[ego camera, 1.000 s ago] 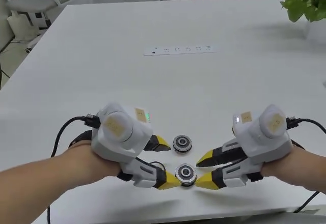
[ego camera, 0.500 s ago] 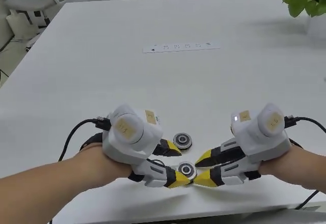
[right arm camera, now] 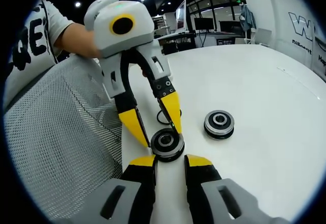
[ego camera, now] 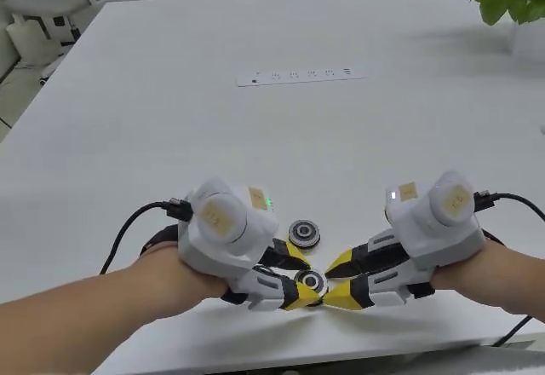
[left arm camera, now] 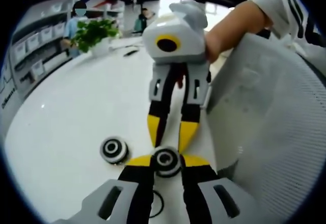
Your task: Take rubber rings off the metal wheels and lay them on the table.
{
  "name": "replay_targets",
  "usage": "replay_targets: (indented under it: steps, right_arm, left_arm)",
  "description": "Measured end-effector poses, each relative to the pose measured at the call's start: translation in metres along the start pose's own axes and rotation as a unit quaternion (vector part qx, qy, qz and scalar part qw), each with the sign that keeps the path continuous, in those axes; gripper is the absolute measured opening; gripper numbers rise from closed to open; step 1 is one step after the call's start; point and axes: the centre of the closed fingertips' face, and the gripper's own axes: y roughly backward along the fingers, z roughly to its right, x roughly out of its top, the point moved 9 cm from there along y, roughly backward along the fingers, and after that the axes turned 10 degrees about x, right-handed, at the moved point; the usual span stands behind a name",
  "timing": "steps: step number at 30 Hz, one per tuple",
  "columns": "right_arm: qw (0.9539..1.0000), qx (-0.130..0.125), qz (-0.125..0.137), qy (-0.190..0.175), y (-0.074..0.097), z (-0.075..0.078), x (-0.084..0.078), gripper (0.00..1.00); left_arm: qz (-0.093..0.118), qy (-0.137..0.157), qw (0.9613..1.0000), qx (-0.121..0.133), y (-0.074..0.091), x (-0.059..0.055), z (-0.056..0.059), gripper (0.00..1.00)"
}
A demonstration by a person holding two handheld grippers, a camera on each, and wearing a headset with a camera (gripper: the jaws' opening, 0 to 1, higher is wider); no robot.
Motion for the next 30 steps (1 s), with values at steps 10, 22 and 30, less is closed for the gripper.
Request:
replay_targets:
  steps: [10, 22, 30]
  right_arm:
    - [1.0, 0.001, 0.001, 0.001, -0.0004, -0.0001, 0.0004, 0.17]
    - [1.0, 0.002, 0.002, 0.001, -0.0009, -0.0014, -0.0012, 0.13]
    - [0.9999, -0.004, -0.01, -0.003, -0.0016, -0.0014, -0.0023, 0.08]
  left_arm:
    - [0.003, 0.009, 0.9999, 0.005, -0.0008, -0.0027, -0.0013, 0.17]
    - [0.004, -0.004, 0.9998, 0.02, -0.001, -0.0025, 0.0006, 0.14]
    - [0.003, -0.004, 0.9995, 0.03, -0.0007, -0.0026, 0.0023, 0.14]
